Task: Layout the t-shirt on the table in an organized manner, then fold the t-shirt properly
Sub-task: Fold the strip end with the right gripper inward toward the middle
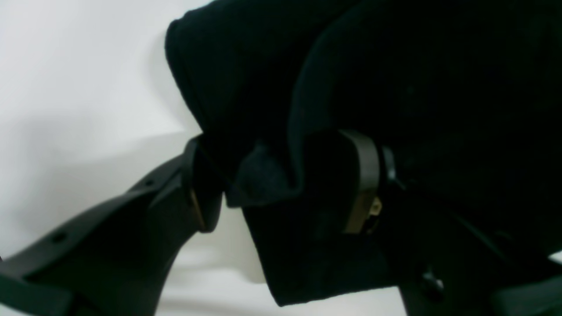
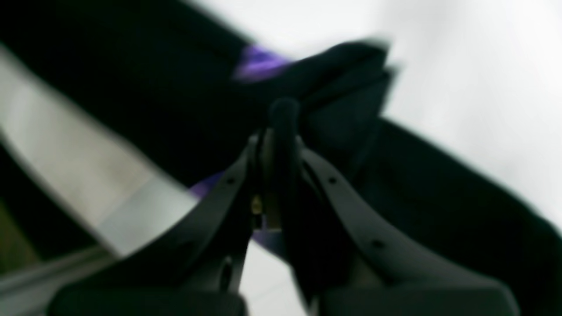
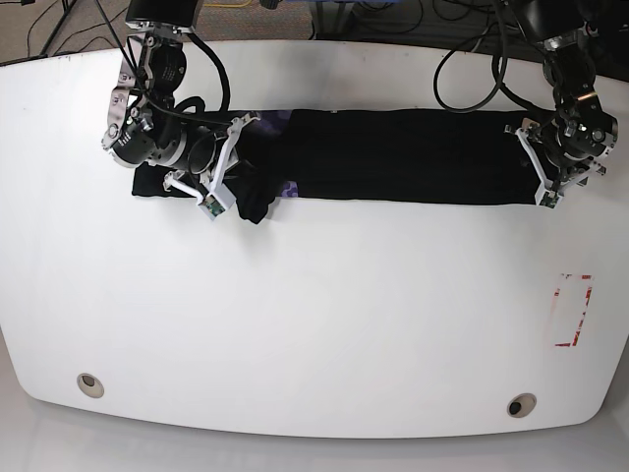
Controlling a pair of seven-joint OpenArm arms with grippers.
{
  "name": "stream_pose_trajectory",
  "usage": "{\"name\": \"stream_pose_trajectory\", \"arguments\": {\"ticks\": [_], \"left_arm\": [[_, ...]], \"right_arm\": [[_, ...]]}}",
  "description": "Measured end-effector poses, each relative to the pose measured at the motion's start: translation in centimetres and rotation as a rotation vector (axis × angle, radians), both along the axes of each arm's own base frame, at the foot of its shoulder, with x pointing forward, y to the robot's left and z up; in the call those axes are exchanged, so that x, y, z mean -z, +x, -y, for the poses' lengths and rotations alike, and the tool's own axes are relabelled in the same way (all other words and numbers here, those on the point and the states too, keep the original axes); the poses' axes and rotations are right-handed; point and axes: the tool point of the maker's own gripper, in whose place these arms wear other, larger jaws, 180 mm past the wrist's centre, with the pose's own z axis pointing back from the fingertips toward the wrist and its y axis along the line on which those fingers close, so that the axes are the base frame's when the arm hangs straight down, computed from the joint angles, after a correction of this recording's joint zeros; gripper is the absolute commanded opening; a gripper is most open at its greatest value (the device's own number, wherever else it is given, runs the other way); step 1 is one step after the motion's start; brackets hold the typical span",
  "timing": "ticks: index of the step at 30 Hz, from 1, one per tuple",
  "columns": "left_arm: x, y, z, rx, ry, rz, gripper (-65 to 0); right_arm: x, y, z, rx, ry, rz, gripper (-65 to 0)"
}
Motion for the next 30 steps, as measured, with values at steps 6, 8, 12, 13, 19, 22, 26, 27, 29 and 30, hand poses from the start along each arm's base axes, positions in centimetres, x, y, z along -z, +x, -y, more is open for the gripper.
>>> {"name": "stream_pose_trajectory", "arguments": {"ticks": [6,8,12,13,19,22,26,27,29,30], "left_arm": [[0.0,0.0,0.0,0.000,0.000,0.000,-29.2],[0.0,0.0,0.0,0.000,0.000,0.000,-29.2],[0.0,0.0,0.0,0.000,0.000,0.000,-29.2],[0.0,0.0,0.0,0.000,0.000,0.000,-29.2],[0.0,0.0,0.0,0.000,0.000,0.000,-29.2],[0.0,0.0,0.0,0.000,0.000,0.000,-29.2],[0.0,0.0,0.0,0.000,0.000,0.000,-29.2],[0.0,0.0,0.0,0.000,0.000,0.000,-29.2],[0.0,0.0,0.0,0.000,0.000,0.000,-29.2],[0.0,0.0,0.0,0.000,0.000,0.000,-29.2]], "right_arm": [[-0.1,-1.2,-0.9,-0.069,0.044,-0.017,-56.3],[0.1,-1.7,-0.8,-0.072,0.045,-0.028,-48.0],[0.2,-2.1,-0.4,-0.082,0.042,-0.037,-28.1],[0.2,-2.1,-0.1,-0.084,0.037,-0.038,-25.5],[-0.5,-3.0,0.2,-0.115,0.091,-0.048,-22.4],[-1.1,-3.2,0.3,-0.130,0.126,-0.047,-22.4],[-1.6,-2.6,1.6,-0.104,0.118,-0.028,-23.6],[-1.6,-2.4,1.8,-0.093,0.116,-0.023,-25.0],[-1.8,-1.6,3.4,-0.026,0.093,0.003,-27.4],[-1.8,-1.2,4.0,0.001,0.084,0.017,-28.9]]}}
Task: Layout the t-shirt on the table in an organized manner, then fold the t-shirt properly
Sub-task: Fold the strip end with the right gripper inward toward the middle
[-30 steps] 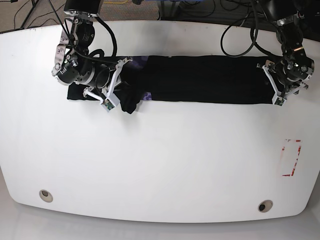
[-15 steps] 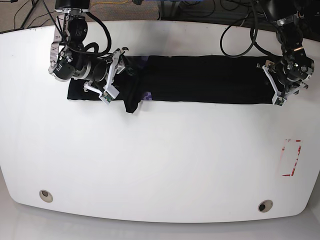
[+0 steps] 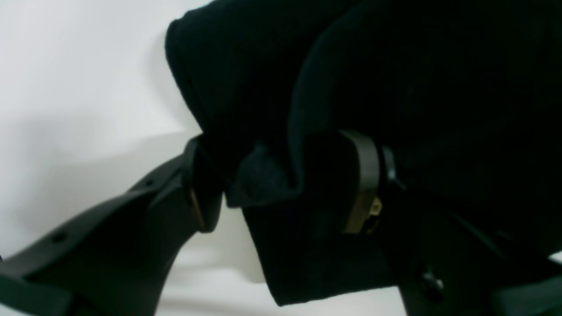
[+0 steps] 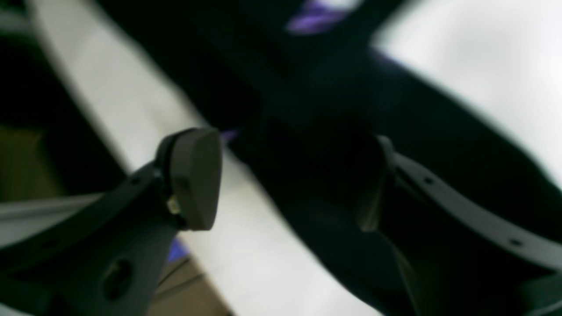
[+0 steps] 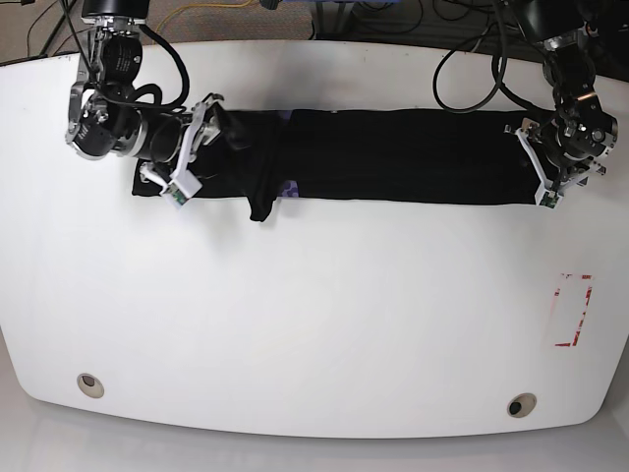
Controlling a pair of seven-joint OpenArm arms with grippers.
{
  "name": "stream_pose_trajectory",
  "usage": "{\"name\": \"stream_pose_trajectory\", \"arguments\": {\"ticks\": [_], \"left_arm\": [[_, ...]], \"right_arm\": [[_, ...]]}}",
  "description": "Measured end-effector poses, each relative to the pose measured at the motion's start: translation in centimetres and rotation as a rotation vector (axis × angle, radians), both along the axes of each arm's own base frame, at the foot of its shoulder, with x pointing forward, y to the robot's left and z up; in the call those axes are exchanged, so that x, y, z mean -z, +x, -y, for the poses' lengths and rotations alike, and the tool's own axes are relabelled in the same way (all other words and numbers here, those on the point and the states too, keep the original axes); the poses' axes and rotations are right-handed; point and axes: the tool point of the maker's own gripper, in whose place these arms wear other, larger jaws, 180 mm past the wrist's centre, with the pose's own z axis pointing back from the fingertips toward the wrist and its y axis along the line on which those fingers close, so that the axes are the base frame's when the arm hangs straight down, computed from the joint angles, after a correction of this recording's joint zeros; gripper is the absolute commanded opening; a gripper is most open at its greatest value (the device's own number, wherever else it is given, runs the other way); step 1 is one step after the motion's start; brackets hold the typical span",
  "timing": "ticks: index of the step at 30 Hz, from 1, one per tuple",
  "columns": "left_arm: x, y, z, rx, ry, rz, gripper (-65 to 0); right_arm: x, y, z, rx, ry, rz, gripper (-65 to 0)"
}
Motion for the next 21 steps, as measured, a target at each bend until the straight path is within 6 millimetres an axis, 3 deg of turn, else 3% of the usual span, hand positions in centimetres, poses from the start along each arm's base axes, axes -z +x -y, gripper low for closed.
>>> {"name": "stream_pose_trajectory", "arguments": {"ticks": [3,11,16,21], "left_arm": [[0.0,0.0,0.0,0.000,0.001,-0.001,-29.2],[0.0,0.0,0.0,0.000,0.000,0.000,-29.2],[0.0,0.0,0.0,0.000,0.000,0.000,-29.2],[0.0,0.0,0.0,0.000,0.000,0.000,-29.2]], "right_arm": [[0.4,0.7,0.8,0.057,-0.032,0.014,-33.0],[2.4,2.6,-0.7,0.109,-0.024,-0.016,-44.4],[3.8,3.2,-0.8,0.134,-0.061,-0.051,-45.0],[3.7,3.8,-2.3,0.137,-0.039,-0.049,-45.0]]}}
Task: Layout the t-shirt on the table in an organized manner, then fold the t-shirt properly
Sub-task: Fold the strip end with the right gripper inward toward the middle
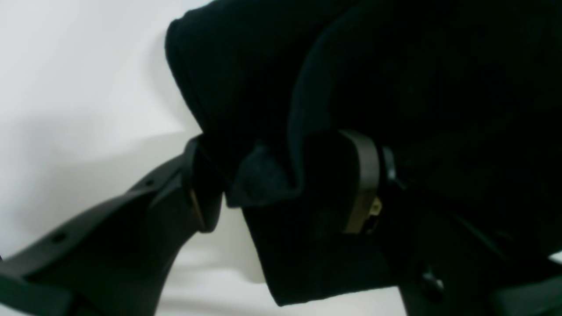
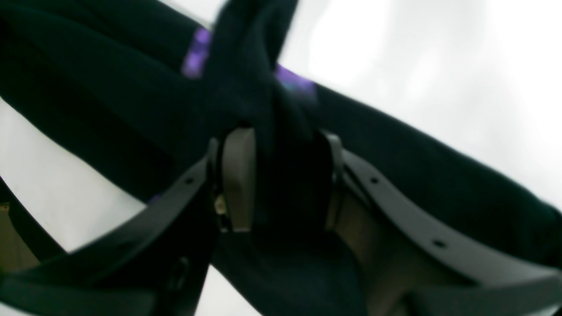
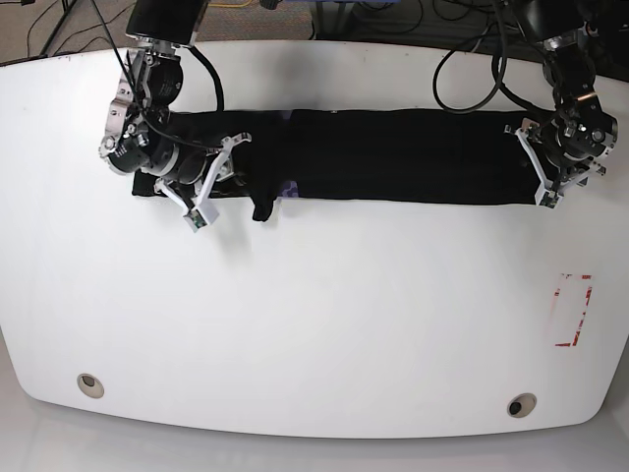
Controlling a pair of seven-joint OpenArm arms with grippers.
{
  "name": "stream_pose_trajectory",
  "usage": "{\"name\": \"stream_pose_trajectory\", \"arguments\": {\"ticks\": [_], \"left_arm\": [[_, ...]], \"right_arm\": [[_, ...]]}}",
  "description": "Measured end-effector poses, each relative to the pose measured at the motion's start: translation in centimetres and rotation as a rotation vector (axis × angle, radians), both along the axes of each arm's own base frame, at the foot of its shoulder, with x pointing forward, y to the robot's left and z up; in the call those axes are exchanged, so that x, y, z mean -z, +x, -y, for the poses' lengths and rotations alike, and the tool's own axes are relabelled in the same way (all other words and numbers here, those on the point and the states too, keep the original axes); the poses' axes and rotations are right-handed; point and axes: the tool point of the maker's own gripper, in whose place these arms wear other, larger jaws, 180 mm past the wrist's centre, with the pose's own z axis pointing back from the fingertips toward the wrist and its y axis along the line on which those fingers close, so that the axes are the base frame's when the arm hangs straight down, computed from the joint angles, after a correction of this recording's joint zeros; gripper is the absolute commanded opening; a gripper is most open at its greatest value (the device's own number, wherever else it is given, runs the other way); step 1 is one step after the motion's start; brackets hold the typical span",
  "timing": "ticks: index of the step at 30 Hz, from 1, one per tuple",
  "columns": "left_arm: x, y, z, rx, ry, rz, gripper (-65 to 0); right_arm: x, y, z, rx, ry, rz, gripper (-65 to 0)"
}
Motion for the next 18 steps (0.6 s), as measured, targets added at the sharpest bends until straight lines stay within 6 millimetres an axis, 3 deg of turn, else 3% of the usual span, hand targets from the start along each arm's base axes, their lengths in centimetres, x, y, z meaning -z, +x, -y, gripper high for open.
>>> {"name": "stream_pose_trajectory", "arguments": {"ticks": [12,18], "left_arm": [[0.0,0.0,0.0,0.000,0.000,0.000,-29.2],[0.0,0.0,0.0,0.000,0.000,0.001,-29.2]], "right_arm": [[-0.6,-0.2,-7.3,-0.180,0.047,0.031,-45.2],[-0.9,-0.3,-7.8,-0.192,0.060,0.040,-45.2]]}}
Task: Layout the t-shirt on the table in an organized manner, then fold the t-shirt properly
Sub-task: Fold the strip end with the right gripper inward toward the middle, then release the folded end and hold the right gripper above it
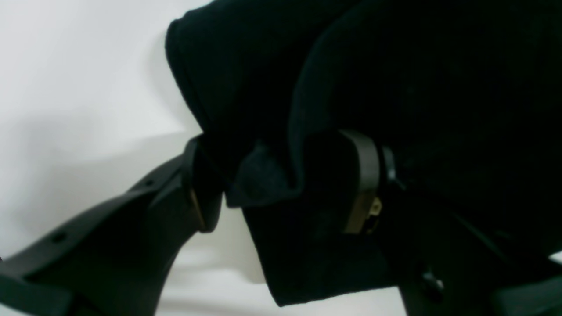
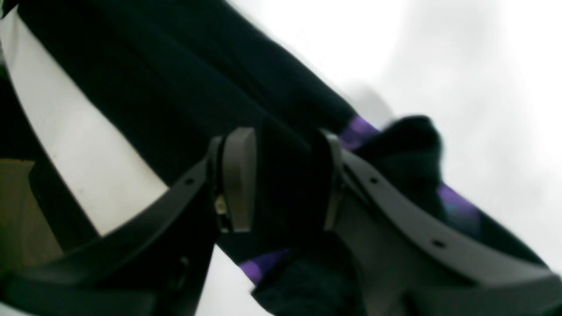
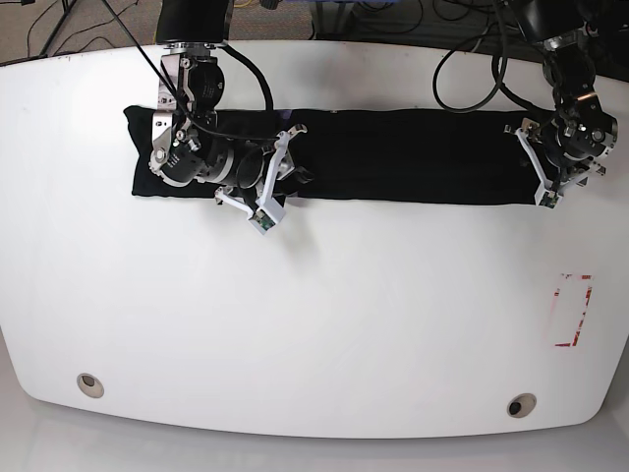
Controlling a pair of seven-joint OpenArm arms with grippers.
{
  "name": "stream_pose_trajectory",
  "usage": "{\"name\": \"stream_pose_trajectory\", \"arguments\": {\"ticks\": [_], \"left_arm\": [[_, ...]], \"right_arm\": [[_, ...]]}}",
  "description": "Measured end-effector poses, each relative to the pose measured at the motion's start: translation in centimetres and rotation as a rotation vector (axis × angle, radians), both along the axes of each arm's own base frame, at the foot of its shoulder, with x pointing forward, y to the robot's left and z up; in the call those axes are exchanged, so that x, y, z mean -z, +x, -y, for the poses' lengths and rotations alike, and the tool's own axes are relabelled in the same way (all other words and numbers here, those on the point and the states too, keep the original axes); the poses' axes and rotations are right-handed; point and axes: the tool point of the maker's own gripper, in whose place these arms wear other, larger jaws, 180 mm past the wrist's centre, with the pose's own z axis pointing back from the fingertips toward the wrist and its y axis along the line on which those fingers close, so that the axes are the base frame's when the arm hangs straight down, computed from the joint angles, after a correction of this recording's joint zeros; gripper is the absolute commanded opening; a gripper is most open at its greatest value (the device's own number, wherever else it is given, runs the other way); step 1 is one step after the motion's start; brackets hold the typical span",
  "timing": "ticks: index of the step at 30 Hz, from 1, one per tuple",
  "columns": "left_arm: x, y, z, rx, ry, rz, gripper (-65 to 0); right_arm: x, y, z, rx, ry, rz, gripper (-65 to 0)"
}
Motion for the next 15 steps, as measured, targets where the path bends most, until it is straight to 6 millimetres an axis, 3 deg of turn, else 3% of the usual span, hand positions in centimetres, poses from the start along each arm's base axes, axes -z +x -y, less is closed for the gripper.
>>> {"name": "stream_pose_trajectory", "arguments": {"ticks": [3,11,15], "left_arm": [[0.0,0.0,0.0,0.000,0.000,0.000,-29.2],[-0.5,0.1,-0.2,-0.009,0.005,0.017,-29.2],[-1.3,0.2,-0.8,-0.036,0.001,0.045,-29.2]], "right_arm": [[-0.5,0.1,1.0,0.002,-0.038,0.023,-45.2],[-4.3,1.0,3.6,0.002,-0.124,0.165,-45.3],[-3.7,0.3,5.2,0.037,-0.148,0.143,-45.3]]}}
